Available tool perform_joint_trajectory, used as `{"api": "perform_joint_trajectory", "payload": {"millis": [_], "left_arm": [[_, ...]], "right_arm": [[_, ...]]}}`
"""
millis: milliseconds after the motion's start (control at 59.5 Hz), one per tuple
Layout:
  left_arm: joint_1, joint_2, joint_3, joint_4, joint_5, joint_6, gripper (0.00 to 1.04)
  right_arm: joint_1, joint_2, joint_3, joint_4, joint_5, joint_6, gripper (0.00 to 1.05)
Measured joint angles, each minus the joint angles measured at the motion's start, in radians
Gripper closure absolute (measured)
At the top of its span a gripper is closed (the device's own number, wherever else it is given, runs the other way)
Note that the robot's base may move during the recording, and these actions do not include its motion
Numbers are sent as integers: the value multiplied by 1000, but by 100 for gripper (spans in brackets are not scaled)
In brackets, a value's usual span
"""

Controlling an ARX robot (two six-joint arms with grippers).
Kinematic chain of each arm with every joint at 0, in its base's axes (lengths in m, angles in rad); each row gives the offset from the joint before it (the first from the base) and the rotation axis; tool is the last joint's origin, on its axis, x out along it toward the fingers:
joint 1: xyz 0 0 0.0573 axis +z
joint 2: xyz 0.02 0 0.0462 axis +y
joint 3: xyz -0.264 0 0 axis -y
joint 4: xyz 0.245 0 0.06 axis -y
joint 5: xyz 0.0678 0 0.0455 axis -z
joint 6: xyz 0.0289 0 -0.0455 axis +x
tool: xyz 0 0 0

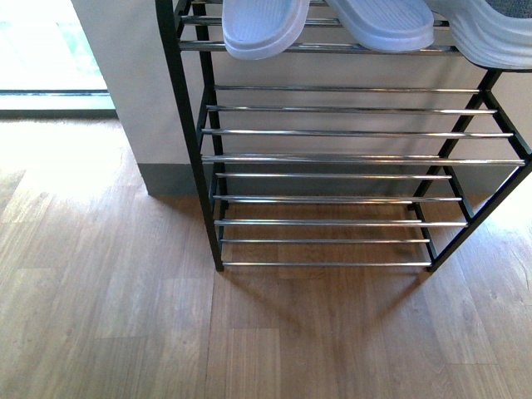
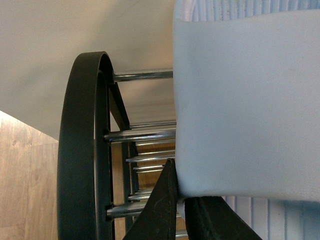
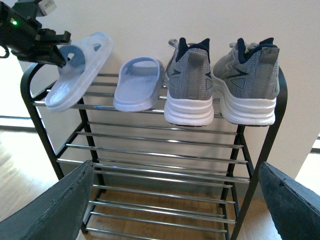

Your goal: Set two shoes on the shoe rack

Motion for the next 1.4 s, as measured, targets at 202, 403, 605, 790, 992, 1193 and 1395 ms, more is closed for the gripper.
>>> {"api": "perform_joint_trajectory", "payload": {"millis": [202,403,605,790,992,1193,1395], "left_arm": [[6,64,97,-30,-2,16,103],[7,81,123,-60,9,42,70],[-10,71,109,-35,11,51,34],[-21,-26,-7,37,-42,65,10],[-29,-225,-249,203,-128,102,9],[-34,-417,-500,323,-194,101,9],[-51,-686,-814,445,-305,109,9]], "right_arm": [[0,0,0,0,0,0,9],[0,0,0,0,0,0,9],[0,0,0,0,0,0,9],[0,0,0,0,0,0,9],[0,0,0,0,0,0,9],[0,0,0,0,0,0,9],[0,0,0,0,0,0,9]]}}
